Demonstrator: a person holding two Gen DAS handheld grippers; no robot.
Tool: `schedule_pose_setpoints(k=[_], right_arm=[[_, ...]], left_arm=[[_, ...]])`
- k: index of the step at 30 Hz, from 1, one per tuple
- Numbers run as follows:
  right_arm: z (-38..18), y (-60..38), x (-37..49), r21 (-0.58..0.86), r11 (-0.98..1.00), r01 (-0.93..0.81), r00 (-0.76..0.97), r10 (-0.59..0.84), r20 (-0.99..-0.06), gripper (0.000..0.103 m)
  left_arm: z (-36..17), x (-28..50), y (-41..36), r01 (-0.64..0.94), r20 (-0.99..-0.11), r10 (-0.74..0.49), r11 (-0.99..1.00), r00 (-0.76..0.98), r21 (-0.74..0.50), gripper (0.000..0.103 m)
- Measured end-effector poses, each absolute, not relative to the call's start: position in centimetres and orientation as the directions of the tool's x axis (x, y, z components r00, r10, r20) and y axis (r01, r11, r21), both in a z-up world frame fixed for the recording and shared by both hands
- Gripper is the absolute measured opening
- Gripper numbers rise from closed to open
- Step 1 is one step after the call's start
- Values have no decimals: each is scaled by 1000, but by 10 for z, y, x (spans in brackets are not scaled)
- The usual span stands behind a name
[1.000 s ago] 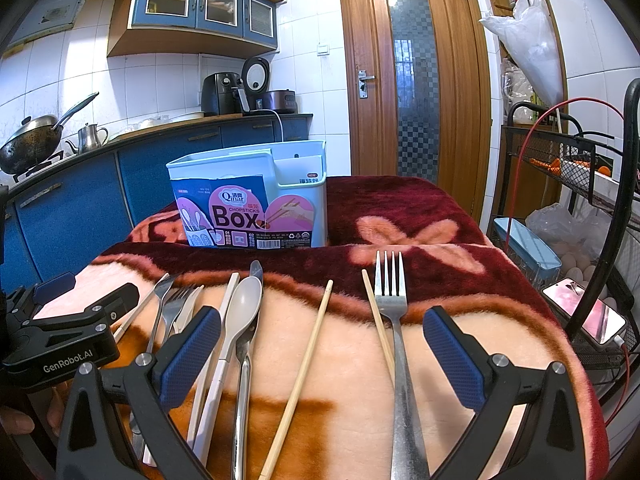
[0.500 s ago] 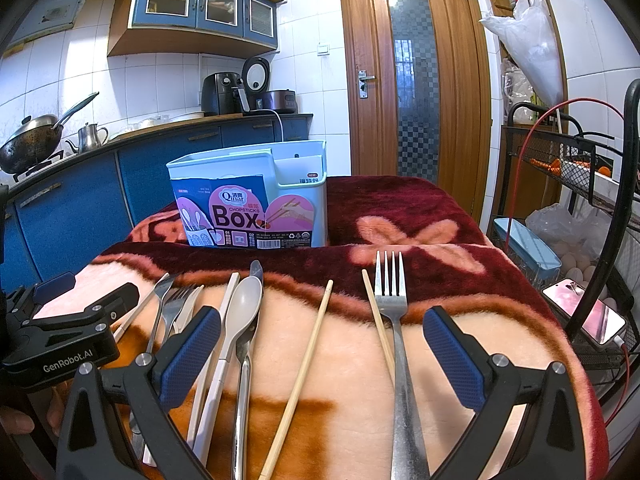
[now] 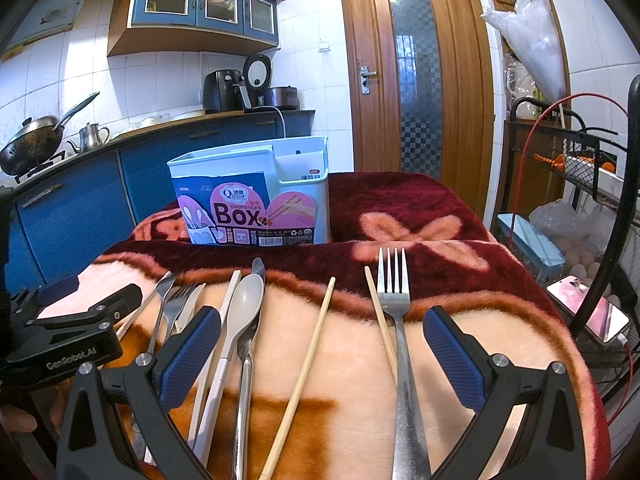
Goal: Organize utensils
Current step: 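Close the left tool on the white chopstick while the right tool grasps a silver fork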
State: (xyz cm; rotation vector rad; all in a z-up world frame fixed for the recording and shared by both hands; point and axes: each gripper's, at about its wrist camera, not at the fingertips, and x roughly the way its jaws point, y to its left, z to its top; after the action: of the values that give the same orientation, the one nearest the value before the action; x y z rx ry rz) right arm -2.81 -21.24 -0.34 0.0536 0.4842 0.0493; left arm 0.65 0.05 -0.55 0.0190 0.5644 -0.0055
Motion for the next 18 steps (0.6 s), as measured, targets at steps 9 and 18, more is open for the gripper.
schedule_pose_setpoints(k=[9,18], right_arm=[[4,-226,-18,126,990,-68,839,125,-530,103],[24,-243,2,78,993,-88,736,118,-666,103]], left_arm=[[6,12,10,28,-574,0,999,819,40,103],[19,28,20,43,-667,38,994,744,104,103]])
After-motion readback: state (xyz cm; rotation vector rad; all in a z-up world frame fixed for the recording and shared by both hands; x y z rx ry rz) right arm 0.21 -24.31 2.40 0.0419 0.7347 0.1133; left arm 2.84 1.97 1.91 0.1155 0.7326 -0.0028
